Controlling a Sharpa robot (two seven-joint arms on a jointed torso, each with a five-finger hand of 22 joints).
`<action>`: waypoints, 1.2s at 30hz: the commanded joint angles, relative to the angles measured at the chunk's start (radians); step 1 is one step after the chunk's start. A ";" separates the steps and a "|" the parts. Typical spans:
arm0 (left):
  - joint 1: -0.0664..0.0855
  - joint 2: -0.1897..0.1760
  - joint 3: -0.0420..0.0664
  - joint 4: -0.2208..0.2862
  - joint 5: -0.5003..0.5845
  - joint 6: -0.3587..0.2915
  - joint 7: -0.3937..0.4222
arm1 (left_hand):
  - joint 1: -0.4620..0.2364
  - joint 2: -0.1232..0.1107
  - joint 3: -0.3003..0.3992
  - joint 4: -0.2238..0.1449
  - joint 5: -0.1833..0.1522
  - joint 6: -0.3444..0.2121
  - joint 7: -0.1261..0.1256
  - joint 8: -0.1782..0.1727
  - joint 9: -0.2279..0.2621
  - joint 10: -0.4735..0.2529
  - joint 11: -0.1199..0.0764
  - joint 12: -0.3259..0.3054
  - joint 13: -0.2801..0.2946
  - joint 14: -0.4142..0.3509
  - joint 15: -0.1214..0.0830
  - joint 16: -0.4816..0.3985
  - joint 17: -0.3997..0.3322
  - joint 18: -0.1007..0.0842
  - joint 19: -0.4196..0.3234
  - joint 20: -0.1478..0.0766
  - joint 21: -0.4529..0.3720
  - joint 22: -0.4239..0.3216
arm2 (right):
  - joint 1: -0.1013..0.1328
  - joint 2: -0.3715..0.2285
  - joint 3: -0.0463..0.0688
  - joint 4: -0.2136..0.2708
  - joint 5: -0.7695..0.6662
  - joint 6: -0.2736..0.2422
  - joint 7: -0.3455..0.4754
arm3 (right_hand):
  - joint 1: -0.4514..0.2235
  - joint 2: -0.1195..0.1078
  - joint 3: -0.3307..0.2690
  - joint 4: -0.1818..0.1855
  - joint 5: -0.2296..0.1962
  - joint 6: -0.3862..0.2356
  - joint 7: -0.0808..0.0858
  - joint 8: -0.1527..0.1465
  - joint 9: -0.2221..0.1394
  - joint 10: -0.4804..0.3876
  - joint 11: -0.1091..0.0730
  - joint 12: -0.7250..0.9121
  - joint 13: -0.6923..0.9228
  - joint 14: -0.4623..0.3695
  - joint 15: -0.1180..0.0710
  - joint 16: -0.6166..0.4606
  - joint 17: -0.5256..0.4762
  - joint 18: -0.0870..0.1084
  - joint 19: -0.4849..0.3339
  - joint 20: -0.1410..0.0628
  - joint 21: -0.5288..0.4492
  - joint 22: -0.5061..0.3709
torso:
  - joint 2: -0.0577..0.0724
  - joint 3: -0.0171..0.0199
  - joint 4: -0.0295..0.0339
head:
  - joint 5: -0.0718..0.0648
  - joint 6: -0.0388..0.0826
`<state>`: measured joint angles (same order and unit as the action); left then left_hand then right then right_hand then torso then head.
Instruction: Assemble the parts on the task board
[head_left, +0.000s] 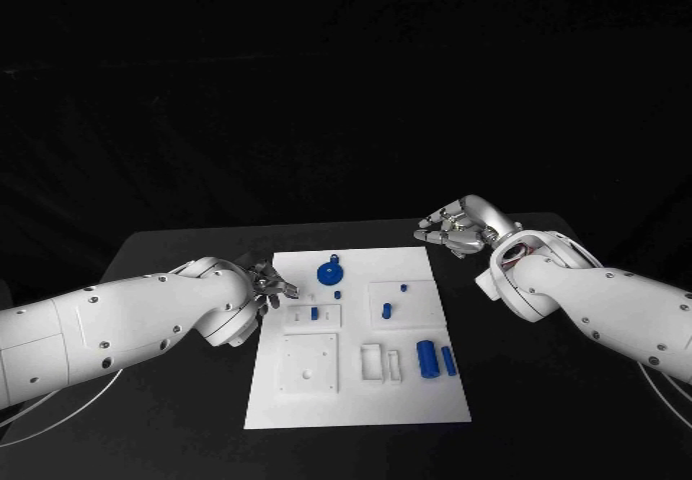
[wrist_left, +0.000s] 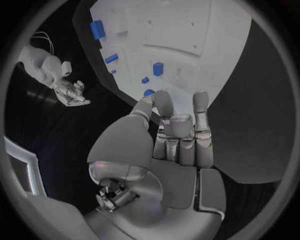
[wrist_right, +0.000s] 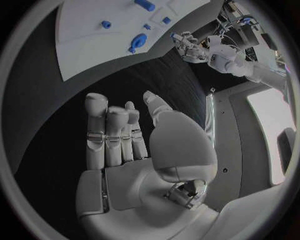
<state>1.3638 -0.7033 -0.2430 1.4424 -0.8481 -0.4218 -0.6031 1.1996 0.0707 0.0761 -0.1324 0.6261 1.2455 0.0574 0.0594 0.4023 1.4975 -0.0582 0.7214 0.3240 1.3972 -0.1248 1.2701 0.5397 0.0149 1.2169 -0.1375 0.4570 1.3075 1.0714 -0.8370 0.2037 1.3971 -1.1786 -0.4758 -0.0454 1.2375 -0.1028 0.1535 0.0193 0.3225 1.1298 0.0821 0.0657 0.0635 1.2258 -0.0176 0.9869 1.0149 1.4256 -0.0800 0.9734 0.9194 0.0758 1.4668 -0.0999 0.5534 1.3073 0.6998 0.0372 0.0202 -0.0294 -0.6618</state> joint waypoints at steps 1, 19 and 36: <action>-0.002 0.008 0.000 -0.006 0.011 0.028 -0.016 | -0.009 -0.001 0.018 -0.014 0.005 0.190 -0.100 0.008 0.093 0.017 -0.036 0.004 0.002 0.010 -0.016 0.004 -0.001 -0.003 0.000 0.001 0.003 0.020 | -0.001 0.000 0.000 0.001 -0.001 0.005 0.005 | 0.000 -0.003 0.002 -0.001 0.006 -0.006 -0.001 -0.004 0.000 -0.005 0.000 -0.004 0.000 -0.004 -0.002 -0.002 0.000 0.010 0.007 0.000 -0.002 0.061 | 0.001 -0.0003 0.0000 | 0.000 -0.002; -0.013 0.040 0.000 -0.030 0.019 0.089 -0.023 | -0.038 0.003 0.029 -0.039 0.025 0.206 -0.104 0.011 0.112 0.016 -0.035 0.033 0.028 0.012 -0.014 0.019 0.027 0.008 -0.005 0.013 0.013 0.021 | -0.001 0.000 0.000 0.002 -0.001 0.005 0.005 | 0.000 -0.003 0.002 -0.001 0.006 -0.006 -0.001 -0.004 0.000 -0.005 0.000 -0.004 0.000 -0.004 -0.002 -0.002 0.000 0.010 0.007 0.000 -0.002 0.061 | 0.002 -0.0023 0.0009 | 0.002 -0.008; -0.021 0.050 0.000 -0.056 -0.003 0.132 -0.025 | -0.045 0.009 0.024 -0.045 0.024 0.203 -0.106 0.057 0.050 0.016 -0.036 0.050 0.041 0.014 -0.011 0.034 0.045 0.017 -0.008 0.023 0.020 0.020 | -0.001 0.000 0.000 0.002 0.000 0.005 0.005 | -0.001 -0.005 0.000 0.000 0.007 -0.006 -0.001 -0.004 0.000 -0.006 0.001 -0.005 -0.001 -0.005 -0.002 -0.003 -0.002 0.010 0.007 0.000 -0.003 0.061 | 0.003 -0.0028 0.0004 | 0.003 -0.009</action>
<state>1.3437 -0.6561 -0.2433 1.3873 -0.8393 -0.3192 -0.6271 1.1517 0.0692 0.0998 -0.1710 0.6493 1.2455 0.0574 0.0746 0.4032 1.4973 -0.0581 0.7650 0.3636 1.4084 -0.1251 1.3003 0.5838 0.0149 1.2079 -0.1213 0.4714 1.3081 1.0712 -0.8373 0.2037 1.3980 -1.1779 -0.4758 -0.0459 1.2375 -0.1028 0.1535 0.0193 0.3225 1.1298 0.0820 0.0657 0.0635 1.2258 -0.0176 0.9869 1.0149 1.4256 -0.0800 0.9734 0.9194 0.0758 1.4668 -0.0999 0.5534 1.3073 0.7027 0.0340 0.0209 -0.0260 -0.6707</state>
